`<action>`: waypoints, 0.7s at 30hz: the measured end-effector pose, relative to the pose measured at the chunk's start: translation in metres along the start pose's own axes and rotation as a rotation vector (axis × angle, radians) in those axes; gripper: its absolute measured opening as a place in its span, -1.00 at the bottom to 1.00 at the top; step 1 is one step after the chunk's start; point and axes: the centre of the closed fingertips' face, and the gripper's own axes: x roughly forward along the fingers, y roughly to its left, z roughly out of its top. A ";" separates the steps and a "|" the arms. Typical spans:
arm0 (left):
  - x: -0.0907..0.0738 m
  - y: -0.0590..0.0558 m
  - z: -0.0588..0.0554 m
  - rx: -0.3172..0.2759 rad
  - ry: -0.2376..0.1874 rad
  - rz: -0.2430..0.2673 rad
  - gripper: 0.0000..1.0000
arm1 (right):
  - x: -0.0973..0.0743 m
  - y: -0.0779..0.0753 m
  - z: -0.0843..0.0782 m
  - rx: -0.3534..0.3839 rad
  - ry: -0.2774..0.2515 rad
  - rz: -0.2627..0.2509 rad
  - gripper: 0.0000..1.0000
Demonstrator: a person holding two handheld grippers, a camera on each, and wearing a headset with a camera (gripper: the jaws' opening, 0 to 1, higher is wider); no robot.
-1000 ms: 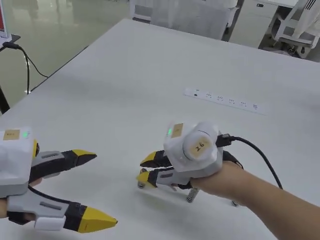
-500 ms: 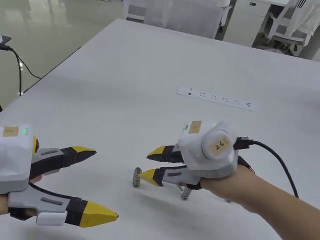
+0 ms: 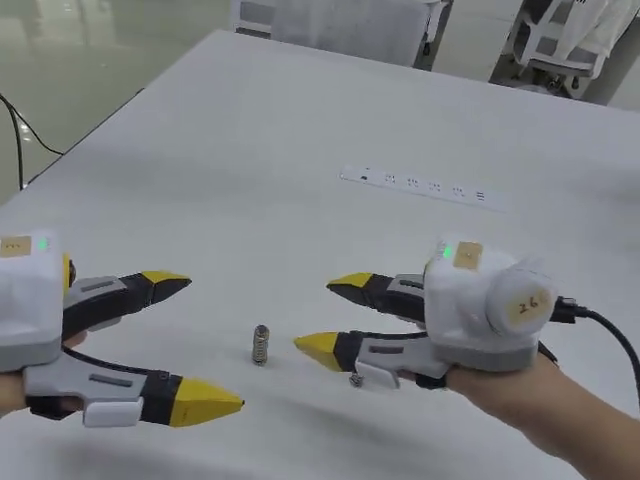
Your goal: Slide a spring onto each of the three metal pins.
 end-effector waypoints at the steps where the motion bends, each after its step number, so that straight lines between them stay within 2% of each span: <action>1: 0.001 0.000 0.002 0.001 -0.004 0.001 0.94 | -0.006 -0.002 0.000 0.011 -0.013 -0.012 -0.13; 8: 0.001 -0.003 0.006 0.004 -0.011 0.003 0.96 | -0.044 -0.003 -0.006 0.064 -0.074 -0.065 0.12; 13: -0.004 -0.006 0.011 0.005 -0.015 0.022 0.96 | -0.074 -0.001 -0.017 0.145 -0.098 -0.102 0.23; 14: -0.006 -0.008 0.013 -0.001 -0.016 0.030 0.96 | -0.084 0.000 -0.021 0.180 -0.106 -0.114 0.26; 16: -0.008 -0.010 0.014 -0.004 -0.014 0.043 0.96 | -0.095 -0.002 -0.026 0.199 -0.119 -0.149 0.39; 19: -0.012 -0.015 0.016 0.008 -0.003 0.054 0.96 | -0.113 -0.008 -0.040 0.226 -0.099 -0.217 0.57; 21: -0.015 -0.018 0.021 0.022 -0.010 0.061 0.96 | -0.121 -0.011 -0.044 0.251 -0.111 -0.245 0.71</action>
